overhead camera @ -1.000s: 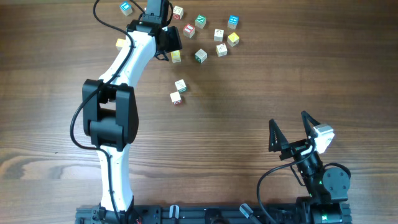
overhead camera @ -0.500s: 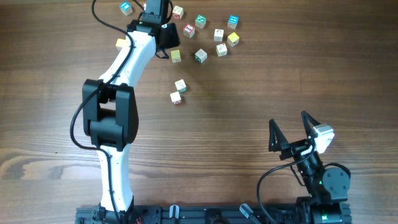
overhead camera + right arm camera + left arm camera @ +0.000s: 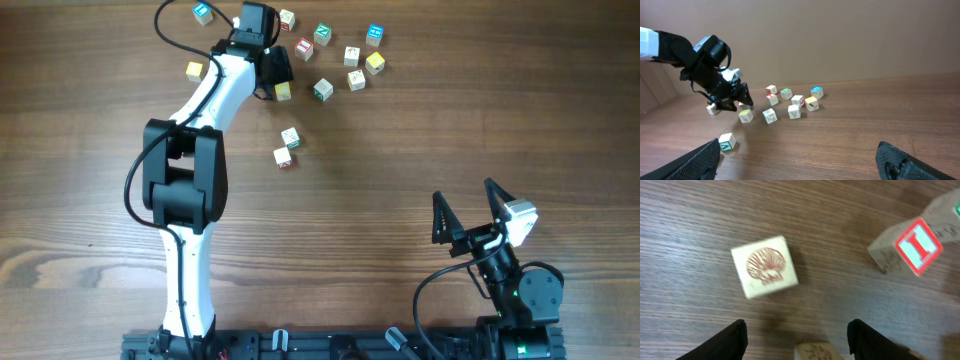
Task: Form a circle
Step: 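Lower the left gripper and grasp the yellow S block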
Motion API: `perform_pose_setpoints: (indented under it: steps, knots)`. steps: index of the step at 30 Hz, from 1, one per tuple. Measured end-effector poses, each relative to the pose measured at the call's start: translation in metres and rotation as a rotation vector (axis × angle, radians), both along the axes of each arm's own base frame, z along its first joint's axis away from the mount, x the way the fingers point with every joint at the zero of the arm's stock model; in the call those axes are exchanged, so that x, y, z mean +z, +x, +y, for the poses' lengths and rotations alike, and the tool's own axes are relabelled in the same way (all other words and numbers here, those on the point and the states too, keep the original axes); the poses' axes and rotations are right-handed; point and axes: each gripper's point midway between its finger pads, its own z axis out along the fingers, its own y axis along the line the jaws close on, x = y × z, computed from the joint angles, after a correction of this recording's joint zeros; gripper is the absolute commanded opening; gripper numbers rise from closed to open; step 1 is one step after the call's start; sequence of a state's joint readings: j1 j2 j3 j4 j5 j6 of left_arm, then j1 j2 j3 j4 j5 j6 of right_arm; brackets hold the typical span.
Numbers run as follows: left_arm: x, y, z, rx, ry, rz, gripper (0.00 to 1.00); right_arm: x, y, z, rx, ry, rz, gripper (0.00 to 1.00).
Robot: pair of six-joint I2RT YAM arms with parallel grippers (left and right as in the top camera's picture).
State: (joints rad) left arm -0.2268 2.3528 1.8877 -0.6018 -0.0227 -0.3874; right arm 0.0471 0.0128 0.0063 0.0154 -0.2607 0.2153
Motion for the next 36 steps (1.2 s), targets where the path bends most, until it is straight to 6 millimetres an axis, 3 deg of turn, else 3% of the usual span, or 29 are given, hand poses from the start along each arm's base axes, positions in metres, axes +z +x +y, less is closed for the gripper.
perform_pose_setpoints:
  steps: [5,8,15,18,27,29,31,34,36]
  knots:
    - [-0.004,-0.013,-0.021,-0.048,-0.020,0.040,0.69,0.000,0.000,0.000,0.000,0.000,0.000,1.00]
    - [-0.005,-0.019,-0.031,-0.067,-0.023,0.056,0.59,0.000,0.000,0.000,0.000,0.000,0.000,1.00]
    - [-0.008,-0.024,-0.028,-0.055,-0.012,0.082,0.42,0.000,0.000,0.000,0.000,0.000,0.000,0.99]
    - [-0.009,-0.024,-0.026,-0.045,-0.004,0.082,0.29,0.000,0.000,0.000,0.000,0.000,0.001,1.00]
    - [-0.004,-0.023,-0.026,-0.046,-0.006,0.073,0.24,0.000,0.000,0.000,0.000,0.000,0.000,1.00]
    - [0.013,-0.028,-0.025,-0.046,-0.007,0.070,0.24,0.000,0.000,0.000,0.000,0.000,0.000,1.00]
    - [0.047,-0.043,-0.020,-0.045,-0.006,0.075,0.25,0.000,0.000,0.000,0.000,0.000,0.000,1.00]
    - [0.112,-0.067,-0.016,-0.051,-0.026,0.039,0.25,0.000,0.000,0.000,0.000,0.000,0.000,1.00]
    - [0.143,-0.088,-0.012,-0.056,-0.034,0.039,0.25,0.000,0.000,0.000,0.000,0.000,0.000,1.00]
